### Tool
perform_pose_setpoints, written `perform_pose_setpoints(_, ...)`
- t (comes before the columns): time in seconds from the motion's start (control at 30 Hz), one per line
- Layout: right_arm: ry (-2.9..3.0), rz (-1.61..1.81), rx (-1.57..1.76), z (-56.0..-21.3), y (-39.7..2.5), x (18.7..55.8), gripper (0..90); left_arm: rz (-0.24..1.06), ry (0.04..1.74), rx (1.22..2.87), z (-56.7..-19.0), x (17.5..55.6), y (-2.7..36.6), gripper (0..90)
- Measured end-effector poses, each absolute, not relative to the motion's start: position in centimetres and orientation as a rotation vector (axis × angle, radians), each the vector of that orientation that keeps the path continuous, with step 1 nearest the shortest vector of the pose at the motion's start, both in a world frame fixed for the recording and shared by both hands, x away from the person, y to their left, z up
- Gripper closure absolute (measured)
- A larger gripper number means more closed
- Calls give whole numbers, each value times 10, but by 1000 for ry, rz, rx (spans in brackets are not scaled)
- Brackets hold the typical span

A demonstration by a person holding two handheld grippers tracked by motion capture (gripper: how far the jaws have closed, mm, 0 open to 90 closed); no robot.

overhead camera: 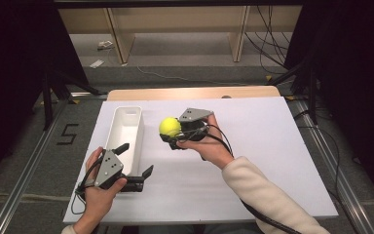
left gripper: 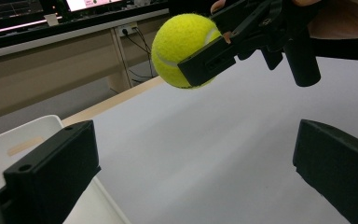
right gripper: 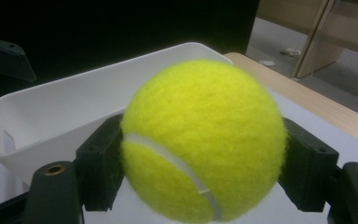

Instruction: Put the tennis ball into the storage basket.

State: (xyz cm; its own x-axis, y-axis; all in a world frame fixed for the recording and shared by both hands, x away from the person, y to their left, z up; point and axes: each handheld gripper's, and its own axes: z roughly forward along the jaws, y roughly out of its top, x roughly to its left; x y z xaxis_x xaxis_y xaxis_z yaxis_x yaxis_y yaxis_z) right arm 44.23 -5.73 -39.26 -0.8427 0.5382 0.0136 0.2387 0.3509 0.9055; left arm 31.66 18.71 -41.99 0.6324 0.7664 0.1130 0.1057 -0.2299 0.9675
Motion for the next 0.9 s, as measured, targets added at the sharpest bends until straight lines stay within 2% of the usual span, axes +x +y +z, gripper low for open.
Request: perform_pose_setpoints(0.9, 2336, 1491, 672, -392, -49, 446, 268, 723, 718, 1714, -420, 317, 187, 0)
